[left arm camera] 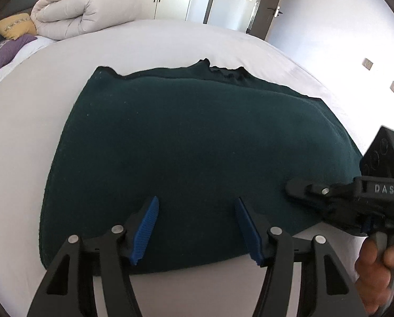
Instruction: Fold small clothes
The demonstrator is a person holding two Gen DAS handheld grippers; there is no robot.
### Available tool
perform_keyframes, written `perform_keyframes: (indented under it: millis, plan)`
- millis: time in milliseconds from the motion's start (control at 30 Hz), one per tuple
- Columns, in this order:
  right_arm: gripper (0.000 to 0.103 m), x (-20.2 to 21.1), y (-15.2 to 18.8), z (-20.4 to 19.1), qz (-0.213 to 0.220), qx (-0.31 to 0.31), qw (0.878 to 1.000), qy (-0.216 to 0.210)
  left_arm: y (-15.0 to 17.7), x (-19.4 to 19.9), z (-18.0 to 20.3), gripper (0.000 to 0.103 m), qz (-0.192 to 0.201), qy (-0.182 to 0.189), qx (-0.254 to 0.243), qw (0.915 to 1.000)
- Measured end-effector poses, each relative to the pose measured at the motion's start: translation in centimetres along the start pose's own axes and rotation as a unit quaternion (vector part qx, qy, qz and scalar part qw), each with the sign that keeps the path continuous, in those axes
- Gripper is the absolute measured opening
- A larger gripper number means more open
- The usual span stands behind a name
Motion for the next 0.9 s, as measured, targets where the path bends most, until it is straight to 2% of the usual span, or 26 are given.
perform_keyframes:
  millis: [33,167,233,267,333,400,467,500,567,633,667,700,800,900]
  plan:
    - [0.001,0.5,-0.2,0.6,0.012,-0.008,1.0,-0.006,-0.3,0.4,-0.8,0.058,-0.002,0.007,0.017,0.9998]
    - [0.001,7.4,-0.9,4.8,0.111,-0.065,0.992,0.006,-0.5,1.5,-4.2,0.052,-0.003,0.003,0.057,0.9984]
    - [0.002,10.1,-1.5,7.4,0.153,-0.109,0.982,-0.015,-0.2,2.4,-6.2,0.051,0.001,0.005,0.08,0.9968]
    - [0.005,12.1,-1.5,8.6,0.18,-0.131,0.975,-0.014,-0.1,2.7,-6.9,0.05,0.004,0.004,0.087,0.9962]
    - [0.006,15.8,-0.7,10.1,0.24,-0.158,0.958,-0.002,0.5,3.9,-8.5,0.048,0.012,0.005,0.097,0.9952]
    - [0.007,18.5,0.3,10.6,0.279,-0.177,0.944,0.002,1.0,5.0,-9.2,0.049,0.018,-0.02,0.1,0.9946]
    - [0.007,19.6,0.9,9.8,0.299,-0.169,0.939,0.024,1.0,6.3,-9.2,0.049,0.034,-0.046,0.098,0.9935]
    - [0.007,19.7,1.0,8.9,0.302,-0.157,0.94,0.026,1.0,7.0,-9.5,0.049,0.041,-0.048,0.098,0.9932]
    - [0.007,19.3,0.8,7.3,0.29,-0.134,0.947,0.017,0.0,8.0,-8.0,0.058,0.059,-0.051,0.082,0.9935]
    - [0.007,16.3,-0.5,3.8,0.259,-0.093,0.961,0.002,-1.6,8.7,-5.7,0.079,0.086,-0.052,0.054,0.9934]
    - [0.007,16.8,-1.7,2.6,0.247,-0.078,0.966,-0.002,-2.6,8.6,-4.5,0.082,0.1,-0.044,0.039,0.9932]
    - [0.007,14.5,-2.8,0.6,0.224,-0.054,0.973,-0.005,-3.3,8.4,-4.0,0.086,0.106,-0.038,0.032,0.9932]
    - [0.017,8.4,-5.3,-4.1,0.168,-0.005,0.986,0.001,-6.4,5.9,-1.7,0.086,0.099,-0.035,0.001,0.9945]
    - [0.028,1.2,-8.7,-7.6,0.123,0.014,0.992,0.009,-9.7,2.0,-1.4,0.08,0.068,-0.031,-0.008,0.9972]
Point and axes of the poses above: each gripper's, at about its wrist camera, not at the fingertips, and x roughly against the way its jaws point, z to its right, y to its underside, the point moved 1 cm from there along -x, roughly the way its jaws point, and after that the axes turned 7 degrees about -z, right-handed, at the moved point
